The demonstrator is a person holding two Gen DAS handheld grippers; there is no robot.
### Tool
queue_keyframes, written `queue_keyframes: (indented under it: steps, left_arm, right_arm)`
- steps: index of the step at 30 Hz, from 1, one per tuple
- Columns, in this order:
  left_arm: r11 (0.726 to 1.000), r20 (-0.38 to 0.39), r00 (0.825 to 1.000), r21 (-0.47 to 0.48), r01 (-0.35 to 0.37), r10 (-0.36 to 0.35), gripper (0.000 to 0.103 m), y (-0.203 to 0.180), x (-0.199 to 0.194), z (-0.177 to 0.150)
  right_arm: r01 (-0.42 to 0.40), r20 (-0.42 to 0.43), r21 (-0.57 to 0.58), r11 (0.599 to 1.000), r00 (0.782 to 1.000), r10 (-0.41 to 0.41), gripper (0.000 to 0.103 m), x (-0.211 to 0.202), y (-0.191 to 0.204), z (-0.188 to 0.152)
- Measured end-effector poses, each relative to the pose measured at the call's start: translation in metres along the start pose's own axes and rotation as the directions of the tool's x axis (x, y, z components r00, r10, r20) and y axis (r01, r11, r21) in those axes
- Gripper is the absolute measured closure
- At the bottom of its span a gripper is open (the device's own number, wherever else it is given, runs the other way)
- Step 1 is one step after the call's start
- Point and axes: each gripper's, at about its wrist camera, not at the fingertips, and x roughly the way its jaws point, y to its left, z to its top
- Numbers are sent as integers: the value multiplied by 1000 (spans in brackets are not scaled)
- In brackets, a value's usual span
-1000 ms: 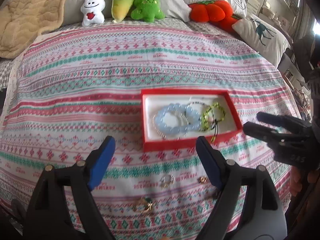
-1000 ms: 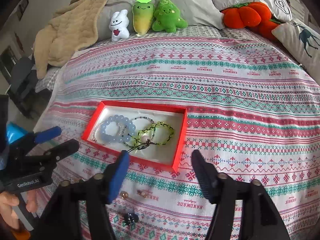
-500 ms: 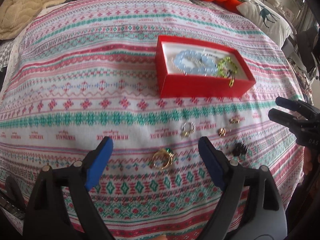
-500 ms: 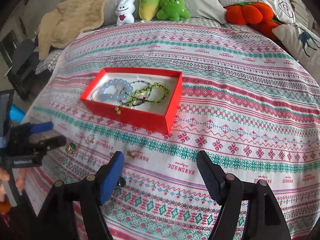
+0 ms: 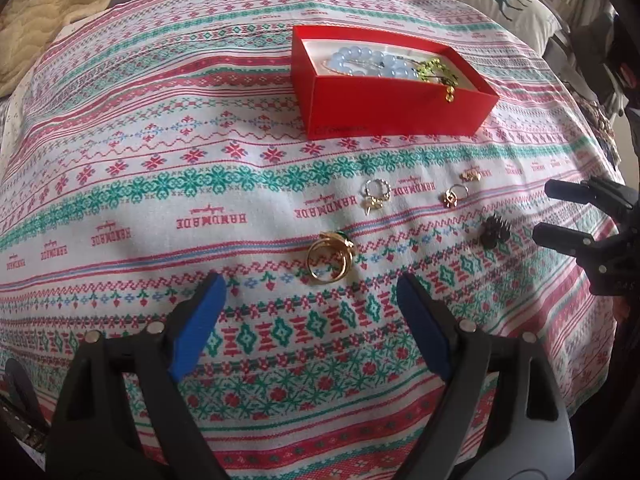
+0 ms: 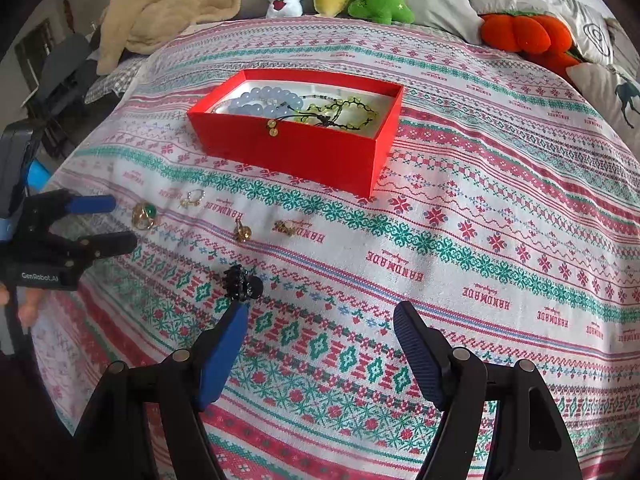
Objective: Organize jewelry
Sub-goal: 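Move both open tools back toward the remaining rings and clip, then grasp the gold ring with green stone with the left tool while the right tool grasps the black hair clip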
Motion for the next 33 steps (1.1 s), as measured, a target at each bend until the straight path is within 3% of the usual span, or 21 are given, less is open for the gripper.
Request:
queue_keyframes:
  steps: [8, 18, 23, 26, 33]
  left_arm:
    - [998, 51, 998, 62, 28, -31, 16, -4, 5, -2]
    - [993, 61, 998, 112, 28, -35, 53, -11, 14, 6]
    - [993, 60, 997, 109, 32, -39, 62, -9, 14, 8]
    - [994, 58, 997, 106, 35, -41, 74, -8, 14, 8]
    - [995, 43, 998, 89, 37, -41, 74, -8, 9, 9]
  right_arm:
    - [-3, -18, -42, 999, 1000, 3, 26, 9, 13, -5]
    - [-6, -37, -67, 998, 999, 4, 26, 16, 24, -6]
    - [-8, -40, -67, 998, 999, 5, 26, 17, 25, -6]
    - [-8, -41, -68, 998, 999, 5, 26, 18, 26, -6]
    - [-21, -46, -69, 997, 999, 18, 26, 21, 29, -5]
